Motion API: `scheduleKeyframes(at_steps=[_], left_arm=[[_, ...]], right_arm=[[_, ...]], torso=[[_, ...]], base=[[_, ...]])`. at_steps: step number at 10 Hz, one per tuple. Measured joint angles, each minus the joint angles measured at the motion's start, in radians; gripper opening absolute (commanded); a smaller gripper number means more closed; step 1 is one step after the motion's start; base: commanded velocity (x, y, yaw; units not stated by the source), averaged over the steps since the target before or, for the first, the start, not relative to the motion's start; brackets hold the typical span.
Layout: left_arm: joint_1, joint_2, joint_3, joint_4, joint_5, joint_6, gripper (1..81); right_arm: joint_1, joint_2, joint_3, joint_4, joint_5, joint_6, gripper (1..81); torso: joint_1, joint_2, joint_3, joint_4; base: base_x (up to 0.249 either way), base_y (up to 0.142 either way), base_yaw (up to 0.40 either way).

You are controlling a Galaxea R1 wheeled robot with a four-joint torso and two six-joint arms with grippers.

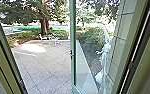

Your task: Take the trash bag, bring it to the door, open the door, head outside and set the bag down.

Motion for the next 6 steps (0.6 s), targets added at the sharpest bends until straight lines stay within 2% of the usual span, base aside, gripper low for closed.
scheduleKeyframes(at_steps=[6], left_arm=[[0.0, 0.001, -0.003, 0.0, 0.0, 0.0, 1.0]], right_arm=[[-0.002, 0.009, 0.0, 0.0, 0.0, 0.0, 81.1]], torso=[[0.0, 0.0, 0.0, 0.0]], base=[[0.0, 0.0, 0.0]])
